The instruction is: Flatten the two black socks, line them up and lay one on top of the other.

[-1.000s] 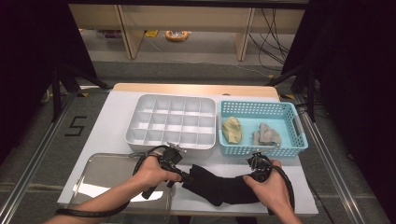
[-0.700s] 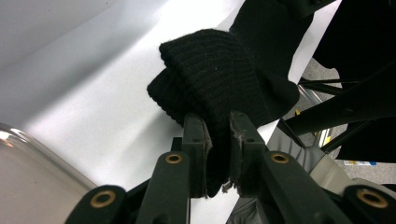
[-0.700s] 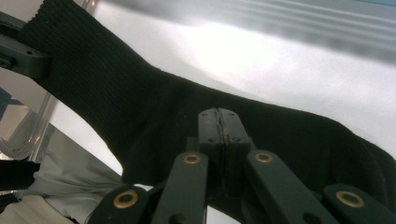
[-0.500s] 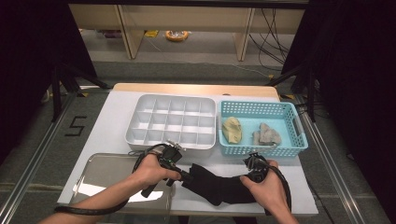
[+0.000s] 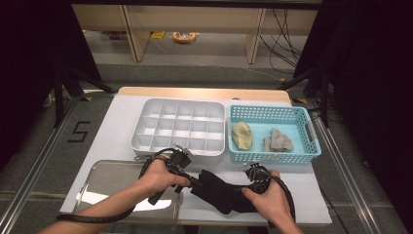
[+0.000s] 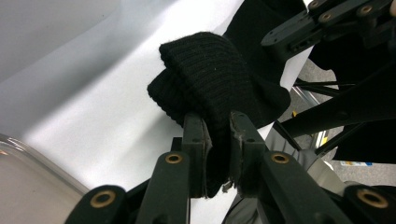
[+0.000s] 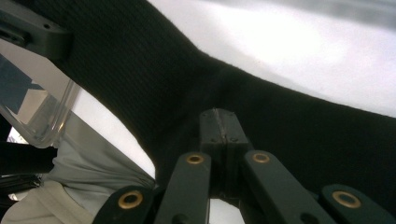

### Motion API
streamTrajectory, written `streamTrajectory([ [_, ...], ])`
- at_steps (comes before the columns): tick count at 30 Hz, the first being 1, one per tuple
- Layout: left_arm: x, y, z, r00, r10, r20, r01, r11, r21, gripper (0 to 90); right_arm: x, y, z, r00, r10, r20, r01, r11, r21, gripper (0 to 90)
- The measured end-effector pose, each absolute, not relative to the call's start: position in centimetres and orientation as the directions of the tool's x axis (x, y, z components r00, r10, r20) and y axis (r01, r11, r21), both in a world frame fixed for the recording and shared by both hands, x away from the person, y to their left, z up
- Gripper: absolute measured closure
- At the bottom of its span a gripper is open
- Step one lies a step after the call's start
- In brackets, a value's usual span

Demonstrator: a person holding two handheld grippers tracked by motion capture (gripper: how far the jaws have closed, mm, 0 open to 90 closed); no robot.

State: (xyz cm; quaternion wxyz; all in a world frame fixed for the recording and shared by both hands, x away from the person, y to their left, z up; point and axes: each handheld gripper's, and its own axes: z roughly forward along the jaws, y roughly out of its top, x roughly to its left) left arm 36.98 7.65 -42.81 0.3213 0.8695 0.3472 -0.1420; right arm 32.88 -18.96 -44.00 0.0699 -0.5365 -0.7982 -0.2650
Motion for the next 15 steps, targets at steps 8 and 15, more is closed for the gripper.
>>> streamTrajectory([
  [8, 37.0, 7.5, -42.3, 0.675, 0.503, -0.54, 0.737, -0.5, 0.455, 77.8, 33.1, -18.0, -45.8, -0.422, 0.823, 0.38, 0.896, 0.317, 0.31, 90.0],
  [15, 37.5, 7.6, -41.9, 0.66, 0.495, -0.566, 0.75, -0.479, 0.456, 77.5, 33.3, -17.0, -46.7, -0.429, 0.826, 0.365, 0.897, 0.341, 0.282, 90.0],
])
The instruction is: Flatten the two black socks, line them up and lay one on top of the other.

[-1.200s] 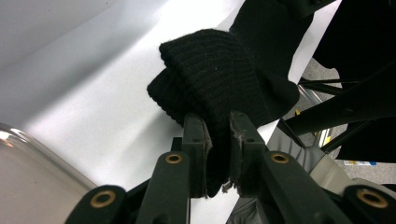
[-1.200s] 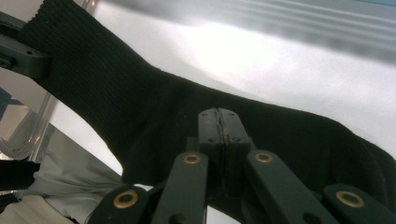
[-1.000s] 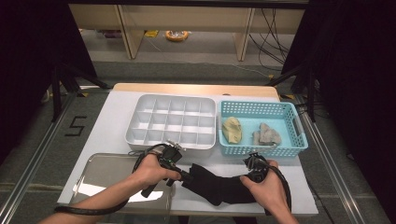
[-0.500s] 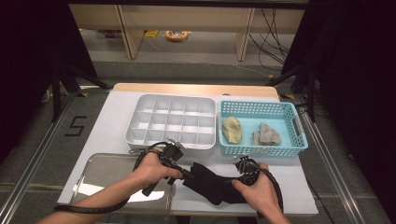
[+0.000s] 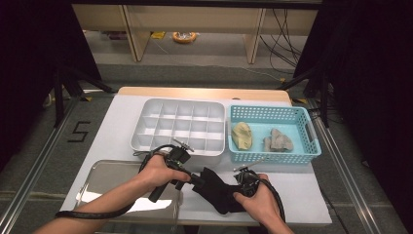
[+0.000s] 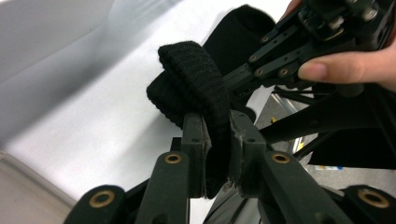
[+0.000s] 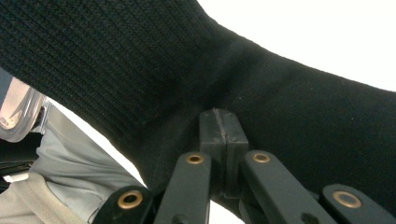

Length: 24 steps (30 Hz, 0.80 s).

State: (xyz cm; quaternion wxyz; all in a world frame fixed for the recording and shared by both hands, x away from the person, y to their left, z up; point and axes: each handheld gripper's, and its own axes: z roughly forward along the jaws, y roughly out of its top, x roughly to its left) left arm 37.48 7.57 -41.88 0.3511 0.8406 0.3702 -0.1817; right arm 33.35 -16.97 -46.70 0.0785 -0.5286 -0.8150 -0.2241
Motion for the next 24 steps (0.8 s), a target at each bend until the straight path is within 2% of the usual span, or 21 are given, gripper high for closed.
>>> streamTrajectory([
  [7, 37.5, 7.8, -41.9, 0.676, 0.494, -0.547, 0.736, -0.498, 0.459, 77.2, 33.4, -17.4, -46.2, -0.434, 0.816, 0.381, 0.89, 0.324, 0.32, 90.0],
  [21, 37.4, 7.7, -41.8, 0.701, 0.498, -0.51, 0.712, -0.517, 0.475, 76.9, 33.4, -18.9, -45.0, -0.387, 0.818, 0.425, 0.905, 0.249, 0.344, 89.1],
  [24, 37.5, 7.7, -41.7, 0.701, 0.499, -0.509, 0.713, -0.512, 0.479, 76.9, 33.3, -19.3, -44.8, -0.395, 0.826, 0.402, 0.897, 0.251, 0.365, 89.0],
])
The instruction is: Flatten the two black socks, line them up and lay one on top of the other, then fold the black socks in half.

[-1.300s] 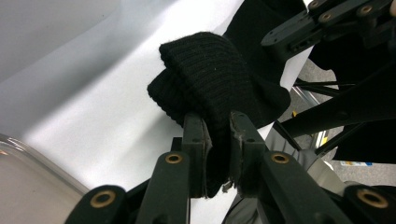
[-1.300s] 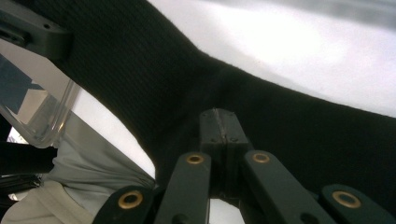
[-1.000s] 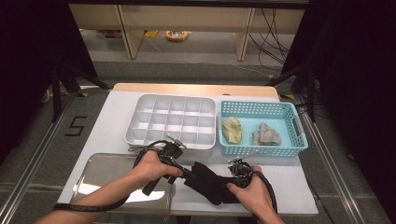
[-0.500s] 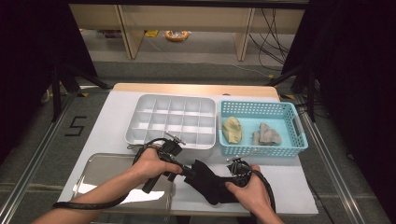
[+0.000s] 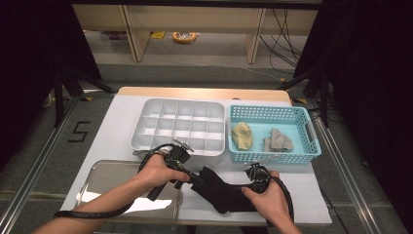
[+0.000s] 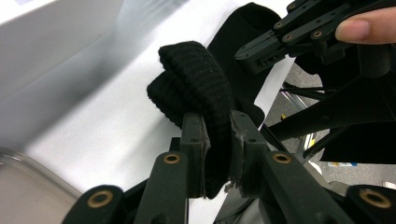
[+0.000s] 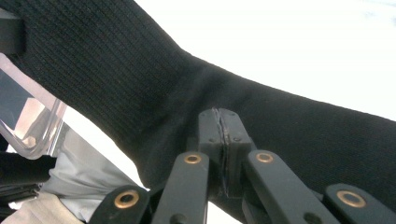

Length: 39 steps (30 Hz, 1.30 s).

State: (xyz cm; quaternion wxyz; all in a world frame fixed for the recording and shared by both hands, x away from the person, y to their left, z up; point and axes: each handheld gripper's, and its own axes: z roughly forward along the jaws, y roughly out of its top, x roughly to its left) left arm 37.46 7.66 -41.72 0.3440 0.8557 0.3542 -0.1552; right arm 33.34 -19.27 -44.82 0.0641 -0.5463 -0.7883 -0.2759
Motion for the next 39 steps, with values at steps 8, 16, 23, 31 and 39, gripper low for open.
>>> streamTrajectory([
  [8, 37.5, 7.8, -41.6, 0.698, 0.489, -0.523, 0.716, -0.504, 0.483, 77.0, 33.4, -18.8, -44.7, -0.385, 0.826, 0.411, 0.903, 0.246, 0.353, 90.0],
  [16, 37.7, 7.5, -41.0, 0.699, 0.489, -0.521, 0.714, -0.506, 0.484, 77.0, 33.7, -17.7, -45.9, -0.414, 0.82, 0.395, 0.9, 0.302, 0.314, 90.0],
  [23, 37.8, 7.1, -40.0, 0.707, 0.466, -0.532, 0.706, -0.513, 0.489, 77.0, 33.9, -17.1, -46.4, -0.409, 0.815, 0.41, 0.905, 0.305, 0.297, 90.0],
  [31, 37.3, 6.5, -39.1, 0.715, 0.442, -0.542, 0.698, -0.501, 0.512, 77.1, 34.1, -16.1, -46.6, -0.432, 0.797, 0.423, 0.895, 0.321, 0.309, 90.0],
  [39, 37.1, 6.3, -38.8, 0.717, 0.447, -0.534, 0.696, -0.502, 0.514, 77.0, 34.2, -16.4, -46.1, -0.421, 0.788, 0.449, 0.899, 0.295, 0.325, 90.0],
])
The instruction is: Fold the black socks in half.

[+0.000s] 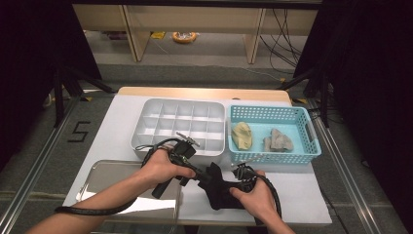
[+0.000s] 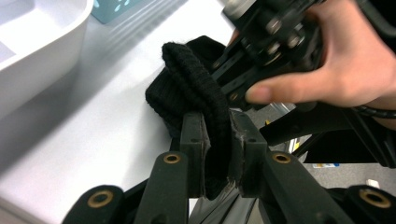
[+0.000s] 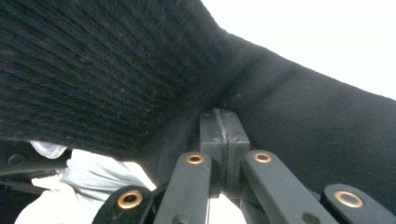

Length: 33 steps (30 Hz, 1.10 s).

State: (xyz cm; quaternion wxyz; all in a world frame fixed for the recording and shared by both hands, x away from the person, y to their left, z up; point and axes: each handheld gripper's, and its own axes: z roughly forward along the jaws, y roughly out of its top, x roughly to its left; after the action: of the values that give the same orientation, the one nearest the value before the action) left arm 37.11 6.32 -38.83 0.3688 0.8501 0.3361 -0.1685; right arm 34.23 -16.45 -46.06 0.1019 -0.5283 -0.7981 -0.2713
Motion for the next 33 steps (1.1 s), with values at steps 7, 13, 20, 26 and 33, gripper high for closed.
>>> streamTrajectory([
  [7, 37.1, 6.4, -38.9, 0.716, 0.442, -0.54, 0.696, -0.502, 0.513, 76.9, 34.5, -16.6, -46.0, -0.412, 0.797, 0.442, 0.901, 0.284, 0.328, 90.0],
  [13, 37.1, 6.5, -38.6, 0.721, 0.441, -0.534, 0.692, -0.496, 0.525, 77.0, 34.5, -15.3, -46.5, -0.437, 0.786, 0.436, 0.891, 0.314, 0.328, 90.0],
  [20, 37.1, 6.6, -38.4, 0.724, 0.442, -0.53, 0.689, -0.485, 0.538, 77.3, 34.6, -14.0, -46.7, -0.443, 0.774, 0.452, 0.889, 0.312, 0.336, 90.0],
  [26, 37.2, 6.7, -38.2, 0.728, 0.443, -0.524, 0.686, -0.487, 0.541, 77.3, 34.8, -13.2, -46.8, -0.449, 0.767, 0.458, 0.885, 0.312, 0.344, 90.0],
  [33, 37.1, 7.0, -38.2, 0.727, 0.45, -0.518, 0.686, -0.487, 0.54, 77.3, 34.7, -13.0, -47.0, -0.451, 0.756, 0.474, 0.884, 0.305, 0.354, 90.0],
])
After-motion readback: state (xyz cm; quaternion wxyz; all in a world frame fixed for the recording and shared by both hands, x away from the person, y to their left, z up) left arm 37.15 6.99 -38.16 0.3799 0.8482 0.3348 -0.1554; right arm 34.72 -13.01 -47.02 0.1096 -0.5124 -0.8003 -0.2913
